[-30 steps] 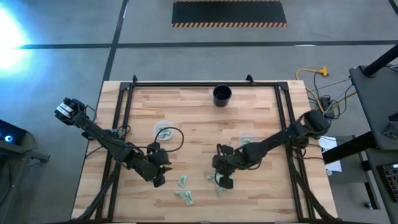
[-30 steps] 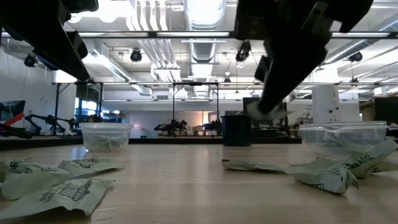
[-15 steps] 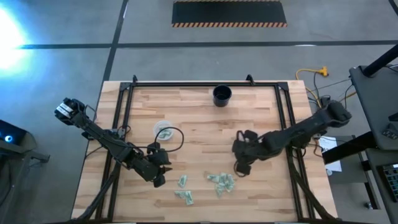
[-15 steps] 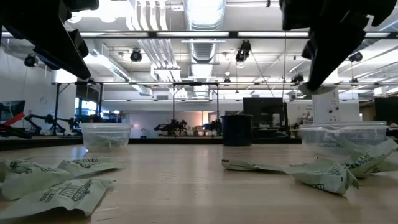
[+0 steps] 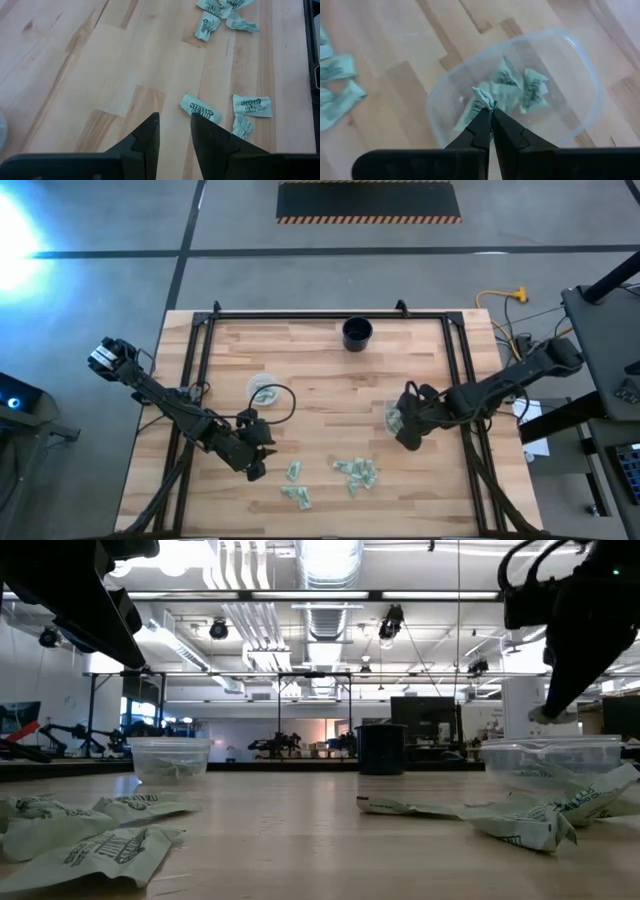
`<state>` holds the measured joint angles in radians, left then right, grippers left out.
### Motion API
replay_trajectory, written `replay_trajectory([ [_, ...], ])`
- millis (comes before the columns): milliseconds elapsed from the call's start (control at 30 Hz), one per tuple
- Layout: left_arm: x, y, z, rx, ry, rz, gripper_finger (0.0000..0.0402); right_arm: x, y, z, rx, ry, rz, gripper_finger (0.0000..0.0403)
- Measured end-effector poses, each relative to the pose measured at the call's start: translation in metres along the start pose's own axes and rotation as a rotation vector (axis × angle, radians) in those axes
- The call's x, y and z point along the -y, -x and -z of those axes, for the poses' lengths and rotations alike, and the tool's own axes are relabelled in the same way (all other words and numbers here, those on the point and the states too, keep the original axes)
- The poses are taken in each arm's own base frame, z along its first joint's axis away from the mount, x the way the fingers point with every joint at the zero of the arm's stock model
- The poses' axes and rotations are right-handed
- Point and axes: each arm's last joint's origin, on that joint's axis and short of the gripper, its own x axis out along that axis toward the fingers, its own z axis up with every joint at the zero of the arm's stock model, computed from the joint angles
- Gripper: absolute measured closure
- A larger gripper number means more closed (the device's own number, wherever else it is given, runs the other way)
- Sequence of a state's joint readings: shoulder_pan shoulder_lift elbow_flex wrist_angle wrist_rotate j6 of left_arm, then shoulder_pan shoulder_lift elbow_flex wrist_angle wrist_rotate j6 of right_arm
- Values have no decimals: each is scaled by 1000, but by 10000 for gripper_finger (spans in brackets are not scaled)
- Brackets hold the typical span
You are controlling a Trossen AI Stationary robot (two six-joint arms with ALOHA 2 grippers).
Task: Pick and place items into bin
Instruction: Put the white sweetener packet into the right transparent bin, then put the white sweetener packet into the left transparent bin
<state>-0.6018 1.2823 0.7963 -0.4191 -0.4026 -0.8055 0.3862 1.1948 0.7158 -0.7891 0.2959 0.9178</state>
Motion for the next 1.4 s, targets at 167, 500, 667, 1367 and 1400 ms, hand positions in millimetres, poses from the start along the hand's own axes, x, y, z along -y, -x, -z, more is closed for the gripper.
replay_trajectory([
  [167,0,0,0,0,0,0,308,4,-6,5,29,-50,0,378],
  [500,0,0,2,-41,-8,25,308,2,-3,2,44,-18,-9,305],
  [667,-5,2,17,-292,-34,78,308,-6,4,-4,78,36,-65,289],
  [1367,-31,-18,50,-409,544,-235,308,-25,11,-20,232,32,-244,317],
  [1400,-30,-19,49,-400,546,-215,305,-25,11,-20,233,37,-244,318],
])
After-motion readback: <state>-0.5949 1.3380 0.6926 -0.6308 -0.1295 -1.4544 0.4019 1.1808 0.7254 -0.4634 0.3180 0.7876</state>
